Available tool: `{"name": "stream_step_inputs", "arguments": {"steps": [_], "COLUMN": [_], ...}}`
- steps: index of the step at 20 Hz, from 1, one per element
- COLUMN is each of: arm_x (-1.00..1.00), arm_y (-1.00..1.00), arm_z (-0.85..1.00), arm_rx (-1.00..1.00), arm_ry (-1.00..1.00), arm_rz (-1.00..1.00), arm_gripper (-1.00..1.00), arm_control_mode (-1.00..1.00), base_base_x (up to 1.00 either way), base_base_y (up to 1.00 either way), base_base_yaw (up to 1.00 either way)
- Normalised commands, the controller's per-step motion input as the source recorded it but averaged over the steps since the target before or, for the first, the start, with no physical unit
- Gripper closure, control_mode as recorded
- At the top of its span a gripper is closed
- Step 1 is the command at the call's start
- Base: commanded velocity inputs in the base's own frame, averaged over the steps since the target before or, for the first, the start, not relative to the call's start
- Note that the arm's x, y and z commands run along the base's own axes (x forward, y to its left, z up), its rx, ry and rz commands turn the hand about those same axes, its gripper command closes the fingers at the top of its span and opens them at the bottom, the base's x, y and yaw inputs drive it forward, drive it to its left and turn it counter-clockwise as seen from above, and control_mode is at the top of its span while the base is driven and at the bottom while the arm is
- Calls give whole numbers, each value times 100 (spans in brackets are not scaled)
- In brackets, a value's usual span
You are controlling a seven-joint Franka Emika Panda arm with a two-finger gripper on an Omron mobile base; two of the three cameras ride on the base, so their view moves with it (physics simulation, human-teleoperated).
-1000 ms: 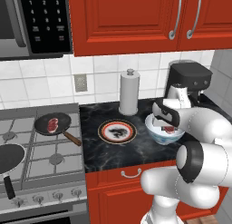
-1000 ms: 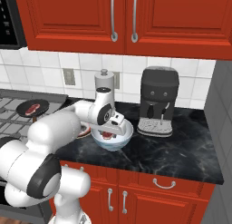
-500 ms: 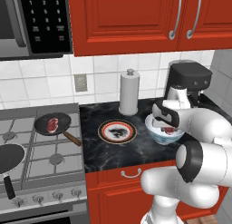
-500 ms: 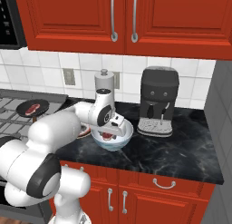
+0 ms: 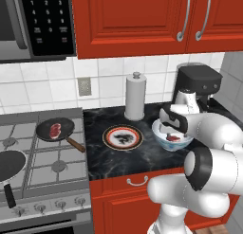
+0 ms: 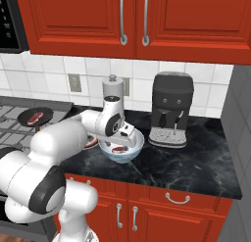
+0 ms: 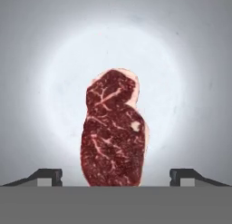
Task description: Place one of the steaks on the plate and the other in the bowl. Then place the bowl in the fridge.
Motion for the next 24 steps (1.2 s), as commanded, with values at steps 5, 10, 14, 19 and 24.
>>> {"name": "stream_step_inputs", "arguments": {"steps": [5, 10, 14, 19, 24], "arm_x": [0, -10, -76, -100, -88], "arm_y": [0, 0, 0, 17, 70], "arm_z": [9, 45, 5, 18, 26], "arm_rx": [0, -1, 0, 3, 0], "arm_ry": [0, 0, 1, 0, 0], "arm_rz": [0, 0, -5, 0, 0], "arm_gripper": [-100, -100, -100, -100, -100], "arm_control_mode": [-100, -100, -100, -100, -100], "base_base_x": [0, 0, 0, 0, 0], "base_base_y": [0, 0, 0, 0, 0], "base_base_yaw": [0, 0, 0, 0, 0]}}
